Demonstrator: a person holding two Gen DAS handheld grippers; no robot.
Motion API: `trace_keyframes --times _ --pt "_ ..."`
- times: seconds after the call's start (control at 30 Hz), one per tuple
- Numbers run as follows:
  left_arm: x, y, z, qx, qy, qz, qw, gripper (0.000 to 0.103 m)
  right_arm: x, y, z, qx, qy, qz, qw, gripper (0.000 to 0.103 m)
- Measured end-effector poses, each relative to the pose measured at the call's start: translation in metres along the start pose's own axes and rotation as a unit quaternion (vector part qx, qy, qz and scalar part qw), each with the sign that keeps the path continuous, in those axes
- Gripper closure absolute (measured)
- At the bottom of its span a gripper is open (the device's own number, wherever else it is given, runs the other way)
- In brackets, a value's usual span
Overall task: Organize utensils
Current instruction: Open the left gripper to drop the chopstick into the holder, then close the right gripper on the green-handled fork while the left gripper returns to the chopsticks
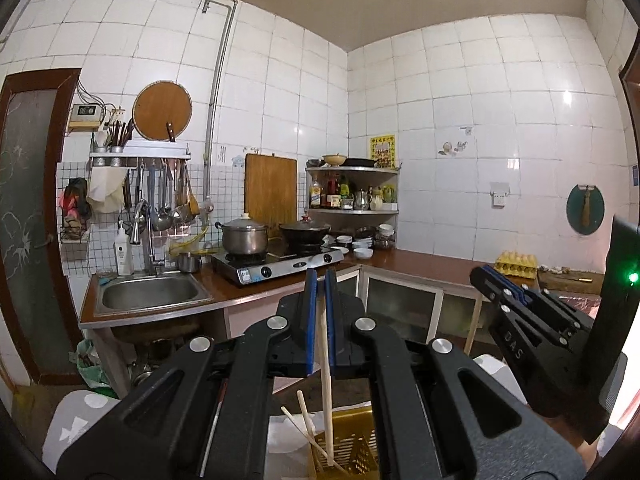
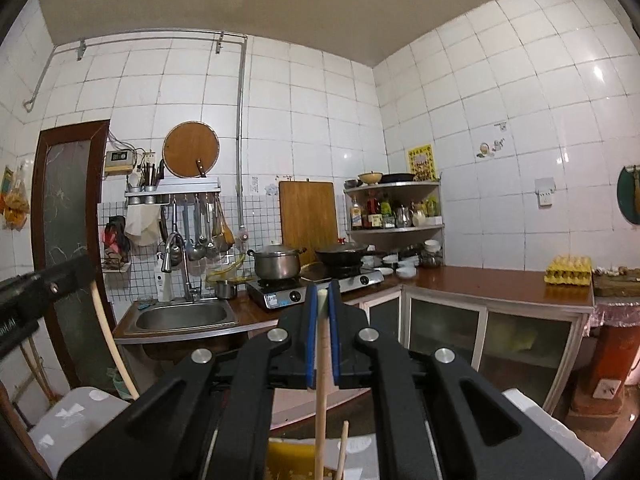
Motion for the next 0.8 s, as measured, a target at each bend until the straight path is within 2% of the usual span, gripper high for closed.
trace_keyframes --times 0.1,0.27,0.4,0.43,0.47,0.5,0.53,0.63,0.73,0.8 --pt "0.022 0.002 -0.024 -0.006 0.020 0.001 0.9998 0.100 0.019 0.003 -0.021 -0.007 0.009 0.009 1.000 0.097" --pt "0.055 0.008 -0.079 -0.023 0.077 0.001 0.9968 0.100 0.037 -0.003 -0.067 -0.012 0.052 0.011 0.998 0.097" --pt "0.058 0.012 -0.105 -0.025 0.104 0.004 0.9943 0.098 0.039 -0.009 -0.085 -0.018 0.085 0.007 0.996 0.096" --pt "0.056 0.013 -0.107 -0.025 0.109 0.001 0.9937 0.092 0.038 -0.012 -0.087 -0.018 0.100 0.003 0.995 0.089" --pt "0.053 0.014 -0.109 -0.028 0.117 -0.002 0.9927 0.068 0.035 -0.016 -0.088 -0.016 0.110 -0.003 0.994 0.066" --pt "0.048 0.017 -0.109 -0.031 0.122 0.001 0.9921 0.041 0.035 -0.020 -0.089 -0.013 0.117 -0.009 0.993 0.050" --pt "0.041 0.020 -0.109 -0.035 0.119 0.006 0.9922 0.036 0.030 -0.025 -0.089 -0.008 0.125 -0.014 0.992 0.039" --pt "0.020 0.027 -0.102 -0.033 0.118 0.014 0.9923 0.032 0.018 -0.036 -0.089 -0.010 0.144 -0.030 0.989 0.039" --pt "-0.007 0.037 -0.096 -0.032 0.123 0.026 0.9915 0.019 -0.008 -0.050 -0.093 -0.009 0.171 -0.047 0.984 0.039" --pt "-0.029 0.045 -0.097 -0.036 0.123 0.040 0.9909 0.006 -0.028 -0.055 -0.100 -0.008 0.188 -0.053 0.981 0.038"
Point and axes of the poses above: each gripper's, at about its wrist camera, not at the fingertips, and x roughly the way its jaws point, y to its left, z to its top, the point moved 5 cm from there along x, roughly the way its jaws point, and after that the axes turned 3 degrees about x, right-handed, at the moved point
